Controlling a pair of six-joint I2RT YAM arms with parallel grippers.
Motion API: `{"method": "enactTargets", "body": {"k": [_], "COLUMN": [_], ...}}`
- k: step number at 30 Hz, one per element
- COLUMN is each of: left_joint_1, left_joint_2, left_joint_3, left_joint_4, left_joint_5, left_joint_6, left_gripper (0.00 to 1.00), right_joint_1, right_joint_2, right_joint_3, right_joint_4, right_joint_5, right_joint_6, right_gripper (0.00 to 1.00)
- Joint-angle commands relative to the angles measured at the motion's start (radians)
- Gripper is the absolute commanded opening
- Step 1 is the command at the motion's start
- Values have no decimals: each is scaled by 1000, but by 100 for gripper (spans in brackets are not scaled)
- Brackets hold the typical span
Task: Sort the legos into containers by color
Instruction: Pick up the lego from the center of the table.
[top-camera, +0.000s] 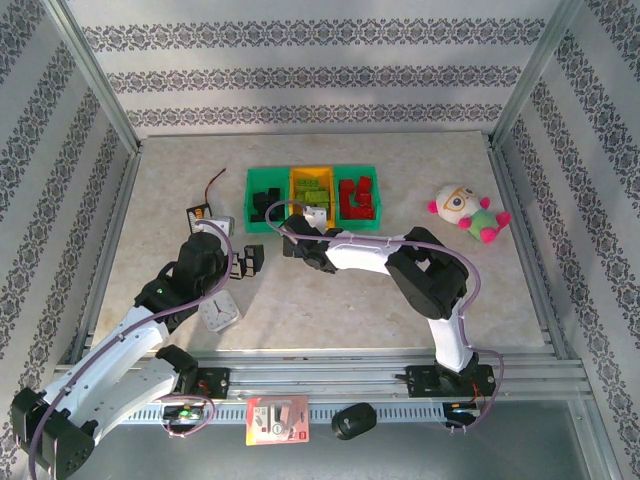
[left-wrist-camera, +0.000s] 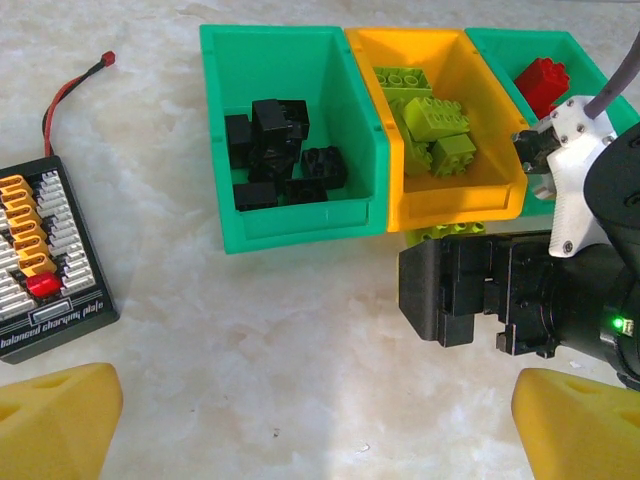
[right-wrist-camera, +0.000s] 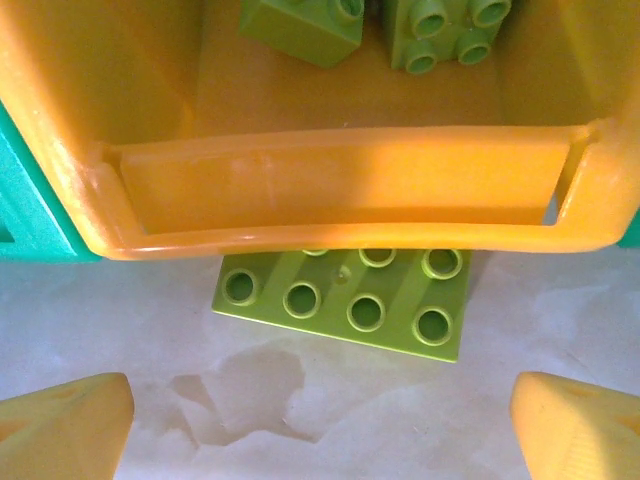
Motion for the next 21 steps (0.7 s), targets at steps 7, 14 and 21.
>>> {"method": "enactTargets", "body": {"k": [7, 14, 21], "left_joint_1": [6, 5, 6], "left_joint_2": [-7, -10, -8], "left_joint_3": [-10, -15, -9], "left_joint_4": [31, 29, 32], "left_joint_5": [13, 13, 17], "left_joint_6": [14, 13, 16], "left_gripper": [100, 100, 100], "right_joint_1": [-45, -57, -30], "right_joint_2": [83, 118, 41], "right_joint_3": [74, 98, 53], "right_joint_4": [-36, -42, -43], "right_joint_5": [4, -21, -50], "right_joint_6": [14, 19, 2], "right_gripper": [90, 76, 66]}}
